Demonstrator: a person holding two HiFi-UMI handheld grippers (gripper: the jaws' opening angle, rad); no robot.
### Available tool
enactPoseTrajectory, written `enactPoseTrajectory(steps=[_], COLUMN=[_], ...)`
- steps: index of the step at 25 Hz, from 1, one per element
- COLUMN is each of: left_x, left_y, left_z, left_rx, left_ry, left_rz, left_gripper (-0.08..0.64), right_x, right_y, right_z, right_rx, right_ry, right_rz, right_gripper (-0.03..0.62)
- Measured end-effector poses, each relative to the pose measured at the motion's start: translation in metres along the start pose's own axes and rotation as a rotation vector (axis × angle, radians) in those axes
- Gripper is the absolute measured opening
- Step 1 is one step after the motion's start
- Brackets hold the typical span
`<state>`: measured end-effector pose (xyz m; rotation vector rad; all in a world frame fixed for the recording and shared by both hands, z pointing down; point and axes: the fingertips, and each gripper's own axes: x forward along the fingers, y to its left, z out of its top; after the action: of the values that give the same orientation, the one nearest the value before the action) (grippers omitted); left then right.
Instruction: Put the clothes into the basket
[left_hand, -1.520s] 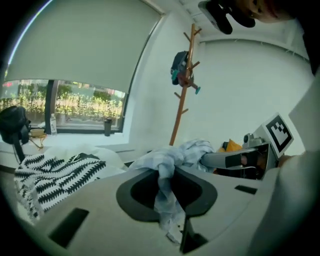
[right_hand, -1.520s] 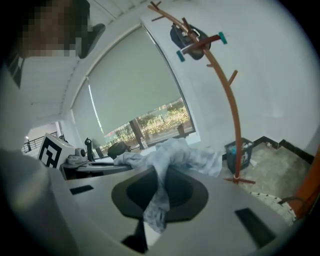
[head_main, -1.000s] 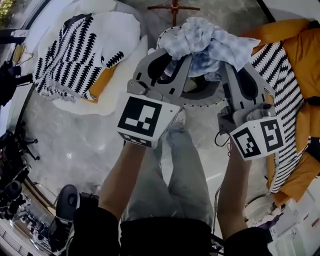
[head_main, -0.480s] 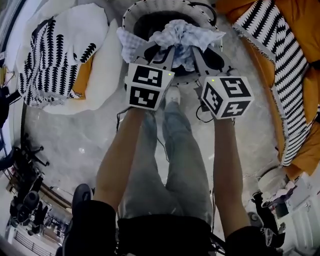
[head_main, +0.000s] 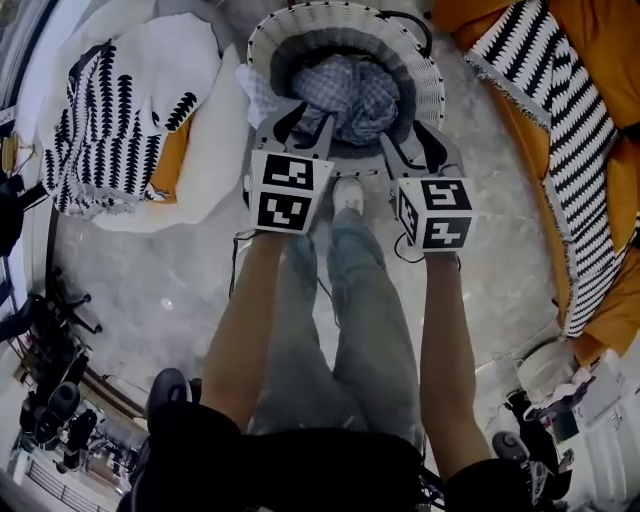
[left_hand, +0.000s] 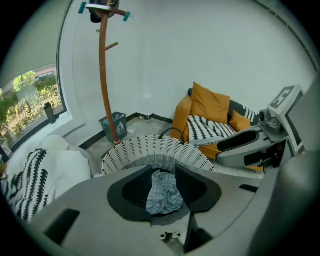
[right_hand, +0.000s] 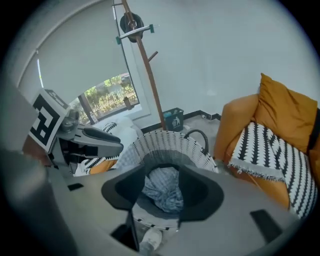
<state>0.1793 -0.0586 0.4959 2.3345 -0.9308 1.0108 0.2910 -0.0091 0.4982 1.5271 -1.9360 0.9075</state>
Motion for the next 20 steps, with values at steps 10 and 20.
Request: enactPoseTrajectory(steps=[10,20], left_x=[-0.104,-0.26], left_y=[0.011,0.075], left_z=[0.072,0.139], left_rx=[-0.177,-0.324], left_ry=[-0.227,-0.481], left_rz=[0.033,0.245], left_gripper=[0.02,0.009], right_x=[-0.056,-0.121], right_y=[0.051,0.151], right_z=[0.08,0.197], right_rx=[-0.009,-0.098], right_ry=[-0.134,-0.306], right_rz=[0.085,0.332], right_gripper=[0.037,0.017])
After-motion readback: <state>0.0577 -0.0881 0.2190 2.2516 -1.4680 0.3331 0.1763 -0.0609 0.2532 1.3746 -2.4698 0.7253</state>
